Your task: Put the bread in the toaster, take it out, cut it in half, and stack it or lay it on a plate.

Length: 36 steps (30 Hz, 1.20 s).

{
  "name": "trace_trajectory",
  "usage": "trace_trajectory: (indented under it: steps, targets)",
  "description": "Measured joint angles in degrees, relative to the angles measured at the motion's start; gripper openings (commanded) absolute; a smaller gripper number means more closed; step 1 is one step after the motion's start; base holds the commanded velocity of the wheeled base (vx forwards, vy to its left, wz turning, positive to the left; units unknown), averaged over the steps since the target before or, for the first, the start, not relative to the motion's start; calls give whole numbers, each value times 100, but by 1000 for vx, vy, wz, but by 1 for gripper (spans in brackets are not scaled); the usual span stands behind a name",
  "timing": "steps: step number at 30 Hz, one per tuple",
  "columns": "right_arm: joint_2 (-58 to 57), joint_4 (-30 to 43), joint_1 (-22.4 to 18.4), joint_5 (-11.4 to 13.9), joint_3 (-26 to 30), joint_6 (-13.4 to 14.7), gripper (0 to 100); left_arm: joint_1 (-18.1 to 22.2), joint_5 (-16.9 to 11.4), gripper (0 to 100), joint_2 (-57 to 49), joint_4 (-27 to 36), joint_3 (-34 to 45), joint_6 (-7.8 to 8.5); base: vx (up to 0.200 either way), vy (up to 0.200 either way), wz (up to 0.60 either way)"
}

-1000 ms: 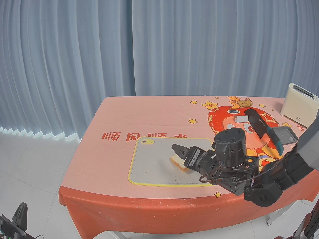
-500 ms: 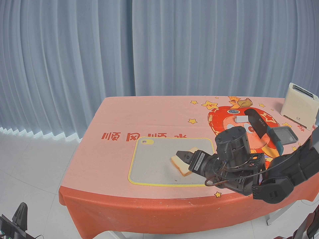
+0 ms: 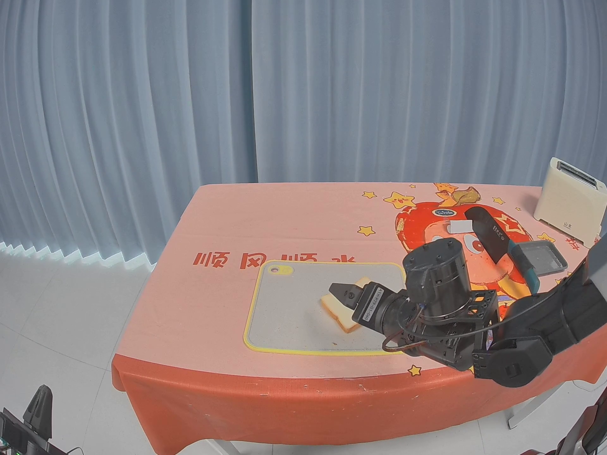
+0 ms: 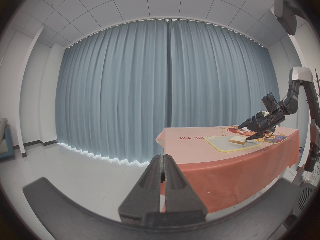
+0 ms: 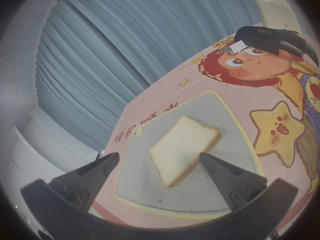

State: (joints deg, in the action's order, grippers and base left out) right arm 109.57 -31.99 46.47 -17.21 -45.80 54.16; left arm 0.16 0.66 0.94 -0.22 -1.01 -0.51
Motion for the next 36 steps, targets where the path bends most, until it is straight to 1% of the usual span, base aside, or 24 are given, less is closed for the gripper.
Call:
trace_trajectory:
  steps: [9, 13, 17, 22, 26, 29, 36]
  targets:
    - [110, -9, 18, 6, -238, 17, 100, 0, 2, 0, 0, -2, 0, 0, 0, 0, 0]
    - [116, 7, 50, 6, -260, 194, 100, 0, 2, 0, 0, -2, 0, 0, 0, 0, 0]
    - [62, 62, 155, 9, -141, 288, 100, 0, 2, 0, 0, -2, 0, 0, 0, 0, 0]
    - [-52, 66, 363, 27, 22, 318, 100, 0, 2, 0, 0, -2, 0, 0, 0, 0, 0]
    - [-61, 55, 418, 27, 27, 318, 100, 0, 2, 0, 0, -2, 0, 0, 0, 0, 0]
    - [-11, 18, 430, 33, -12, 315, 100, 0, 2, 0, 0, -2, 0, 0, 0, 0, 0]
    - [200, 35, 430, 99, -295, 307, 100, 0, 2, 0, 0, -2, 0, 0, 0, 0, 0]
